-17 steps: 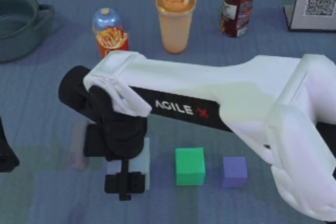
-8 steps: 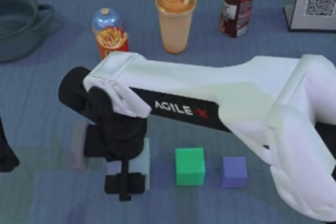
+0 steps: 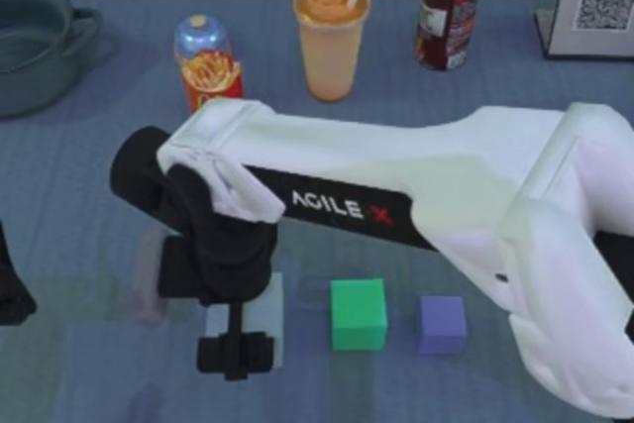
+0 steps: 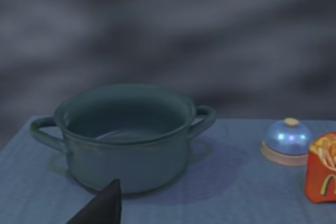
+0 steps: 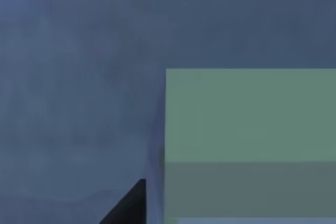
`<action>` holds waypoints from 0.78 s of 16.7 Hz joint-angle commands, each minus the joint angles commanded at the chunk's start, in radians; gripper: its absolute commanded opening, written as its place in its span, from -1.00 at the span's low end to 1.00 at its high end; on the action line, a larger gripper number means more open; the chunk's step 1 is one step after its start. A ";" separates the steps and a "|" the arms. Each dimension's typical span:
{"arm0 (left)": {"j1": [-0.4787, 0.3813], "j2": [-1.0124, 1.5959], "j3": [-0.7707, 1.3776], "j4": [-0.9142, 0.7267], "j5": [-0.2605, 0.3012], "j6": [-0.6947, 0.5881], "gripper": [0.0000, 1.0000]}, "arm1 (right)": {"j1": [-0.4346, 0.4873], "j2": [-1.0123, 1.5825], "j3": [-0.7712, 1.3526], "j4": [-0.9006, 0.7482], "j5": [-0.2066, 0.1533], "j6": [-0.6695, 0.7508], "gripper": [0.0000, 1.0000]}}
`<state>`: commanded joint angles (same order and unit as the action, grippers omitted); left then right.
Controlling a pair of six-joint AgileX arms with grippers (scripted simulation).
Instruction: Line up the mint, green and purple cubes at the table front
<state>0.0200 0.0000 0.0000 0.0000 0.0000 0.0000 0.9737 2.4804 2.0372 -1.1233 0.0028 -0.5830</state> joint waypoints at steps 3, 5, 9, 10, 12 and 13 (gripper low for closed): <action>0.000 0.000 0.000 0.000 0.000 0.000 1.00 | 0.000 0.000 0.000 0.000 0.000 0.000 1.00; 0.000 0.000 0.000 0.000 0.000 0.000 1.00 | 0.000 0.000 0.000 0.000 0.000 0.000 1.00; 0.000 0.000 0.000 0.000 0.000 0.000 1.00 | -0.001 0.000 0.004 -0.003 0.000 -0.001 1.00; 0.000 0.000 0.000 0.000 0.000 0.000 1.00 | 0.001 0.000 0.017 -0.017 0.000 -0.002 1.00; 0.000 0.000 0.000 0.000 0.000 0.000 1.00 | 0.001 -0.007 0.073 -0.076 0.000 0.000 1.00; 0.000 0.000 0.000 0.000 0.000 0.000 1.00 | 0.002 -0.011 0.107 -0.121 0.000 0.000 1.00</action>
<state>0.0200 0.0000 0.0000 0.0000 0.0000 0.0000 0.9753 2.4696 2.1442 -1.2441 0.0027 -0.5830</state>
